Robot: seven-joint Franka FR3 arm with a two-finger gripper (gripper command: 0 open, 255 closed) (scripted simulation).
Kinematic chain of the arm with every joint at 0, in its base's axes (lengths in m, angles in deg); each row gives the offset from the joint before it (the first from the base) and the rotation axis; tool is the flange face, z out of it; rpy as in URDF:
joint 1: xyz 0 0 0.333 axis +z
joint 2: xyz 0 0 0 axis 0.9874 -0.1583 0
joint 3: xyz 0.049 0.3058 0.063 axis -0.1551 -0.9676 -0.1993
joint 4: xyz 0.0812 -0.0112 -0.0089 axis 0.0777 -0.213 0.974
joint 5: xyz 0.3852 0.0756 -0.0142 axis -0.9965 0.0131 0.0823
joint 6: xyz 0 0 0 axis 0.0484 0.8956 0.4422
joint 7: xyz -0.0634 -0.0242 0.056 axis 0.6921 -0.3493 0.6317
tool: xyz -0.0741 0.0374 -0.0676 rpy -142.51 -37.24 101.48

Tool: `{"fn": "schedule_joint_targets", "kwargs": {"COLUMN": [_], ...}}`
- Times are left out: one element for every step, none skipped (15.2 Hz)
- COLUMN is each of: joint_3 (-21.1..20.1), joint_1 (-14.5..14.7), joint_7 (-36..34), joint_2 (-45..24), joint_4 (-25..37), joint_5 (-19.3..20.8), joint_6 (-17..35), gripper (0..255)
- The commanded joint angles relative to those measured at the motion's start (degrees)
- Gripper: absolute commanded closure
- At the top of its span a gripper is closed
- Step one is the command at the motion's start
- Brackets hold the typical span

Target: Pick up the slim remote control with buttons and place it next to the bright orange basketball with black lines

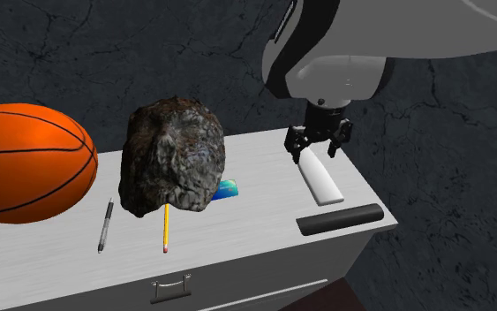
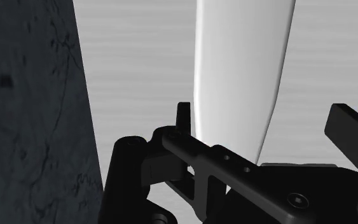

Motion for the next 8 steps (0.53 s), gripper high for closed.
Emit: {"fn": "schedule_joint_targets", "kwargs": {"joint_3": [0.31, 0.3, 0.3, 0.29, 0.27, 0.25, 0.22, 0.22], "joint_1": [-0.35, -0.37, -0.39, -0.42, -0.44, -0.47, -0.51, -0.52], "joint_7": [0.47, 0.59, 0.71, 0.83, 0.96, 1.1, 1.32, 1.32], "joint_2": [-1.64, -2.08, -2.53, -2.98, -3.46, -3.94, -4.72, -4.71], "joint_4": [0.38, 0.06, -0.26, -0.56, -0.84, -1.12, -1.53, -1.54], "joint_5": [-0.57, -0.73, -0.9, -1.07, -1.25, -1.44, -1.76, -1.75], "joint_6": [1.26, 2.0, 2.74, 3.49, 4.22, 4.96, 6.12, 6.12], "gripper": [0, 0, 0, 0, 0, 0, 0, 0]}}
